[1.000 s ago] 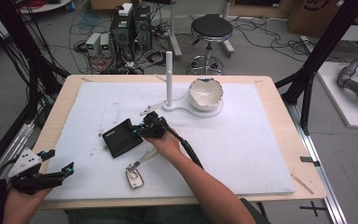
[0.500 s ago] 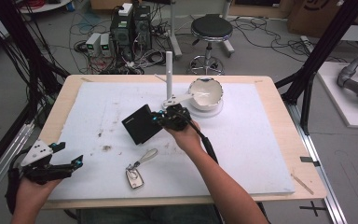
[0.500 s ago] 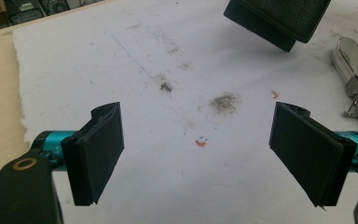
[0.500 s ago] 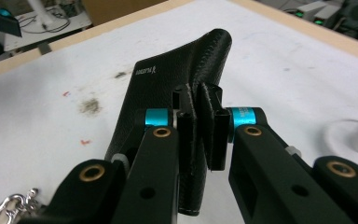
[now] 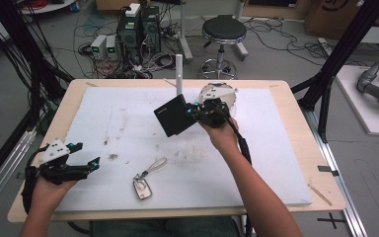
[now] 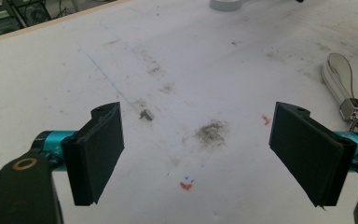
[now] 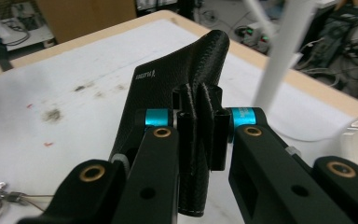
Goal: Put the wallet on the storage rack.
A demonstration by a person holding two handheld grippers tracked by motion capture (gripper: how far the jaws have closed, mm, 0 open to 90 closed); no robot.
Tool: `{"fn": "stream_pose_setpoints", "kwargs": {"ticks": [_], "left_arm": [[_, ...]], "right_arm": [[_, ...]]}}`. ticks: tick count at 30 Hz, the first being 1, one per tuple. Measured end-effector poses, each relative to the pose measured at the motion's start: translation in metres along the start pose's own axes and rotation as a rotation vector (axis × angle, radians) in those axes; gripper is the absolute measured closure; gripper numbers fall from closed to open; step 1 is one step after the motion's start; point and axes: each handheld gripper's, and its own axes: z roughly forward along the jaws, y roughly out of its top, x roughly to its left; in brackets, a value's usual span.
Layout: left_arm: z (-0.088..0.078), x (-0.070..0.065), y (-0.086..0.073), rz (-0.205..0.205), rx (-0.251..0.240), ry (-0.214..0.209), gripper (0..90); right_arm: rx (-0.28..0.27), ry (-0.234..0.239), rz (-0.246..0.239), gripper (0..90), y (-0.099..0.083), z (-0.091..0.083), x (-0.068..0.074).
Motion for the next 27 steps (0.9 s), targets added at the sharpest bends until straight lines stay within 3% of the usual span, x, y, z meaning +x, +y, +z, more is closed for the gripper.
{"fn": "stream_pose_setpoints", "kwargs": {"ticks": [14,20,27], "left_arm": [[0.019,-0.004,0.011,0.007,-0.008,-0.042,17.7],[0.027,-0.007,0.013,0.011,-0.005,-0.059,17.7],[0.031,-0.011,0.017,0.025,-0.013,-0.064,17.7]], "right_arm": [[-0.036,-0.128,0.023,86.2,0.011,-0.042,-0.037],[-0.027,-0.187,0.040,86.2,0.016,-0.057,-0.054],[-0.045,-0.238,0.041,86.2,0.021,-0.072,-0.066]]}}
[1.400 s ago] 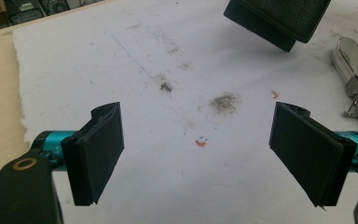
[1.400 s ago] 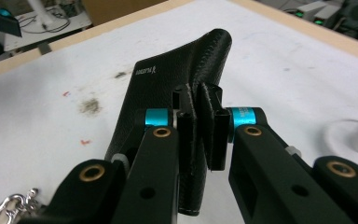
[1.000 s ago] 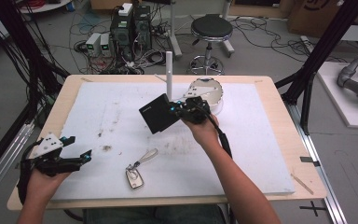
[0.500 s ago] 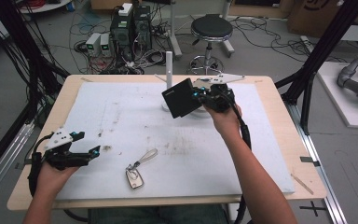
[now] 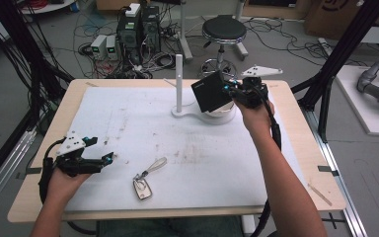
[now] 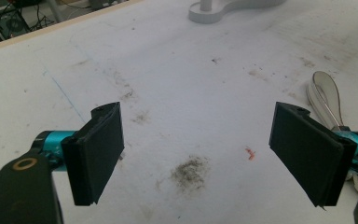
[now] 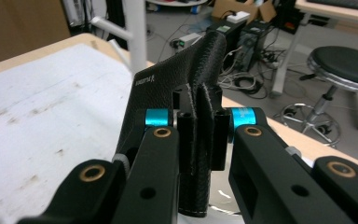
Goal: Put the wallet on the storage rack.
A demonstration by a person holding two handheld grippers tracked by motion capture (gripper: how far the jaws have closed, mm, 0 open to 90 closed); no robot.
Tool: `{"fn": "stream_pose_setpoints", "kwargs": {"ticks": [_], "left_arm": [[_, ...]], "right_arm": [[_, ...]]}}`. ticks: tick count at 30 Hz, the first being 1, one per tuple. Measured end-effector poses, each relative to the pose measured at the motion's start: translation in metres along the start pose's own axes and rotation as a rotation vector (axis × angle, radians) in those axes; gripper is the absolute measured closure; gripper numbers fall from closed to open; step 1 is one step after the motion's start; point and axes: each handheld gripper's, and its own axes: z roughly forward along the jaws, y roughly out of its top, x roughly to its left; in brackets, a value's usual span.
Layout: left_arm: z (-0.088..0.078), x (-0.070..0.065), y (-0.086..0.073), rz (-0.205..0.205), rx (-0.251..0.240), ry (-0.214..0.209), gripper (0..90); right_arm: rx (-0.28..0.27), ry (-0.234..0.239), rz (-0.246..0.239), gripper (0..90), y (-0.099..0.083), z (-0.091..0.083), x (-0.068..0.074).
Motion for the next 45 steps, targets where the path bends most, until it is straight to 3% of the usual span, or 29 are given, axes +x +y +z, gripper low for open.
{"fn": "stream_pose_setpoints", "kwargs": {"ticks": [7,15,26,38,40,45], "left_arm": [[0.004,0.001,0.001,0.001,0.006,-0.004,17.7],[0.003,0.004,-0.001,-0.006,0.008,0.004,17.7],[0.002,0.003,-0.002,-0.007,0.007,0.007,17.7],[-0.002,0.004,-0.004,-0.004,0.010,0.015,17.7],[-0.003,0.004,-0.004,-0.004,0.012,0.016,17.7],[-0.003,0.003,-0.004,-0.006,0.011,0.016,17.7]], "right_arm": [[0.005,-0.063,-0.021,86.2,0.010,-0.004,-0.015],[0.034,-0.101,-0.031,86.1,0.017,0.010,-0.030],[0.080,-0.121,-0.029,86.1,0.011,0.029,-0.036],[0.121,-0.141,-0.023,86.0,0.003,0.037,-0.042],[0.117,-0.142,-0.037,86.1,-0.002,0.039,-0.040],[0.124,-0.158,-0.022,86.1,-0.016,0.041,-0.045]]}}
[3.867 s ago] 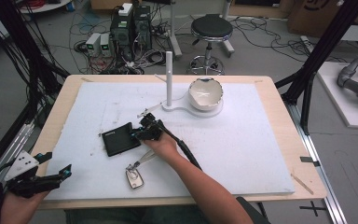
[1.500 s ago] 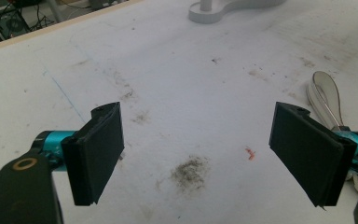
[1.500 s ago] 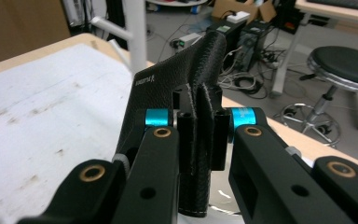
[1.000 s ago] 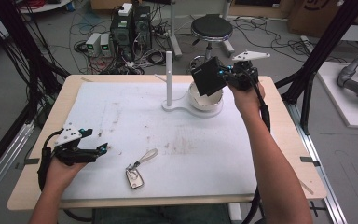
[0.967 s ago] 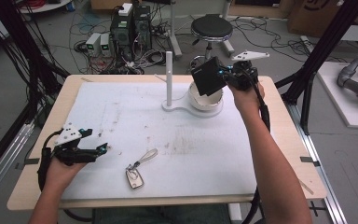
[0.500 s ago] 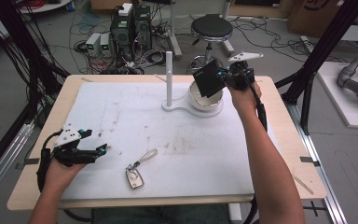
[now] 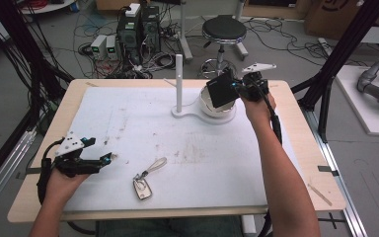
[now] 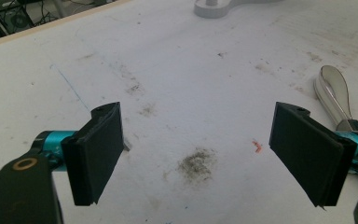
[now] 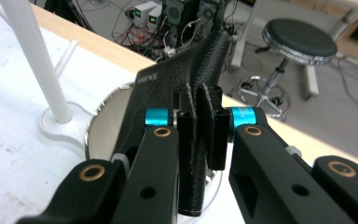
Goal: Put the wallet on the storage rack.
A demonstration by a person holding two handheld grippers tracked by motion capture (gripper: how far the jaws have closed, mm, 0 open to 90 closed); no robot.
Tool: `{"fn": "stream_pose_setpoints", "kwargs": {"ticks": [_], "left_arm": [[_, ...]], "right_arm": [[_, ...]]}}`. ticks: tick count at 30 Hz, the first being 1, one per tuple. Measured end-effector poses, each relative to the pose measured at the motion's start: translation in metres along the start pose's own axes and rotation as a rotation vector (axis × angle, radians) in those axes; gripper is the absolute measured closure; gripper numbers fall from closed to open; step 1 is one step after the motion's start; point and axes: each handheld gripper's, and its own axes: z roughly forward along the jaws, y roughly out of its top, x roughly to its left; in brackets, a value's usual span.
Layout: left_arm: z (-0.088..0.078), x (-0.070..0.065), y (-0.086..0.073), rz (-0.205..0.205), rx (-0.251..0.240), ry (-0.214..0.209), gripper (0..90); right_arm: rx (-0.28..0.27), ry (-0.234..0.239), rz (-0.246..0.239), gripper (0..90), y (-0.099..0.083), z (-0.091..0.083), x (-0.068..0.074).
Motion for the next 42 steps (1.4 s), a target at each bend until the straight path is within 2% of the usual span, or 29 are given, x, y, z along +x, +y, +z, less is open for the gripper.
{"fn": "stream_pose_setpoints", "kwargs": {"ticks": [2,5,9,11,16,23,28,39,42], "left_arm": [[0.000,0.000,0.000,0.001,0.003,-0.003,17.7],[0.001,0.000,0.000,0.000,0.003,-0.002,17.7],[0.002,-0.001,0.000,0.001,0.005,-0.003,17.7],[0.002,-0.002,0.000,0.000,0.004,-0.004,17.7],[0.001,0.000,0.000,0.001,0.004,-0.002,17.7],[0.000,0.000,0.000,-0.003,0.000,-0.002,17.7],[0.000,0.000,-0.001,-0.004,-0.001,-0.004,17.7],[0.005,-0.002,0.004,0.008,-0.004,-0.019,17.7],[0.008,-0.001,0.006,0.006,-0.011,-0.024,17.7]], "right_arm": [[0.023,-0.001,0.005,86.0,-0.004,0.001,-0.003],[0.042,-0.002,-0.020,86.0,-0.005,0.003,-0.003],[0.054,-0.004,-0.042,86.1,-0.004,0.007,0.004],[0.066,-0.007,-0.072,86.0,-0.004,0.011,0.008],[0.075,-0.008,-0.107,86.0,-0.003,0.020,0.018],[0.084,-0.011,-0.072,84.5,-0.005,0.023,0.017],[0.068,-0.026,-0.065,65.7,-0.004,0.019,0.014],[0.030,-0.016,-0.033,42.7,-0.002,-0.009,0.011],[0.028,-0.007,-0.024,39.6,-0.003,-0.018,0.011]]}}
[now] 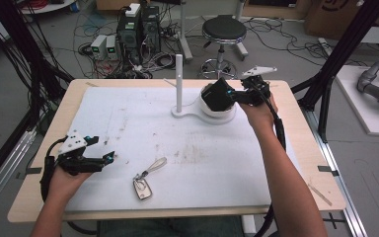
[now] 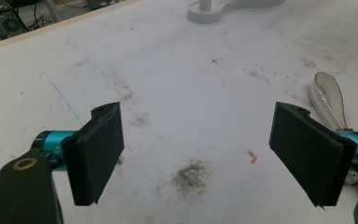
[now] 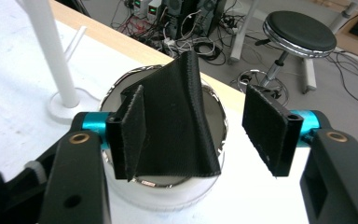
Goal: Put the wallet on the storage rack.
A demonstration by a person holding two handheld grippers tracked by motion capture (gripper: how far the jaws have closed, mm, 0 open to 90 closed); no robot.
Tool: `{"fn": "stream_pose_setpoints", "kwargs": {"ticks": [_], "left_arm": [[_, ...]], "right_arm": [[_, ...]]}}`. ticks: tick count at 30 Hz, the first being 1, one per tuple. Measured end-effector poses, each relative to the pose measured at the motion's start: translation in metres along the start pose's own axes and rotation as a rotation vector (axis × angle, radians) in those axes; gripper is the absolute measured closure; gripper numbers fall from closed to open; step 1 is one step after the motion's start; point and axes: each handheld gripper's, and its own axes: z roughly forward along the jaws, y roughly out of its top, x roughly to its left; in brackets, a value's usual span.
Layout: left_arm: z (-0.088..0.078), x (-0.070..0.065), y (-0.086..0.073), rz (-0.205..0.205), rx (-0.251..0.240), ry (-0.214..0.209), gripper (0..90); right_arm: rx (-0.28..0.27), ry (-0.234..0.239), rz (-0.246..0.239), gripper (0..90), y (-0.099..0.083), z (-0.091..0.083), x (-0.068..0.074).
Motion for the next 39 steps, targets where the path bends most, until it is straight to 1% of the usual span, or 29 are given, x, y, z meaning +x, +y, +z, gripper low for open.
{"fn": "stream_pose_setpoints", "kwargs": {"ticks": [3,5,6,8,9,14,18,21,25,26,33,35,37,39], "left_arm": [[0.002,0.000,0.003,0.002,-0.008,-0.009,17.7],[0.004,0.001,0.004,0.008,-0.008,-0.015,17.7],[0.006,0.000,0.005,0.008,-0.009,-0.019,17.7],[0.009,0.000,0.007,0.010,-0.011,-0.026,17.7],[0.010,0.000,0.008,0.010,-0.011,-0.028,17.7],[0.020,-0.002,0.013,0.022,-0.013,-0.052,17.7],[0.027,-0.003,0.017,0.022,-0.018,-0.065,17.7],[0.031,-0.004,0.019,0.028,-0.017,-0.069,17.7],[0.034,-0.005,0.020,0.027,-0.022,-0.072,17.7],[0.034,-0.005,0.020,0.028,-0.019,-0.074,17.7],[0.035,-0.005,0.022,0.030,-0.027,-0.089,17.7],[0.036,-0.005,0.023,0.024,-0.036,-0.091,17.7],[0.037,-0.005,0.024,0.030,-0.037,-0.093,17.7],[0.038,-0.006,0.025,0.033,-0.036,-0.092,17.7]], "right_arm": [[-0.063,-0.009,-0.011,39.4,-0.007,-0.011,0.003],[-0.041,-0.001,0.001,36.6,-0.012,-0.015,0.003],[-0.044,0.005,0.012,36.4,-0.015,-0.018,0.003],[-0.080,0.006,0.023,36.2,-0.025,-0.024,0.005],[-0.072,0.007,0.031,35.6,-0.029,-0.026,0.006],[-0.088,0.019,0.050,32.6,-0.050,-0.036,0.009],[-0.093,0.025,0.062,30.3,-0.066,-0.044,0.011],[-0.104,0.025,0.088,29.2,-0.078,-0.050,0.011],[-0.115,0.024,0.113,27.5,-0.094,-0.056,0.012],[-0.111,0.025,0.115,26.6,-0.097,-0.058,0.011],[-0.132,0.027,0.170,25.4,-0.125,-0.067,0.017],[-0.121,0.021,0.172,23.9,-0.130,-0.067,0.017],[-0.113,0.015,0.173,21.5,-0.135,-0.067,0.018],[-0.111,0.015,0.178,21.4,-0.139,-0.068,0.018]]}}
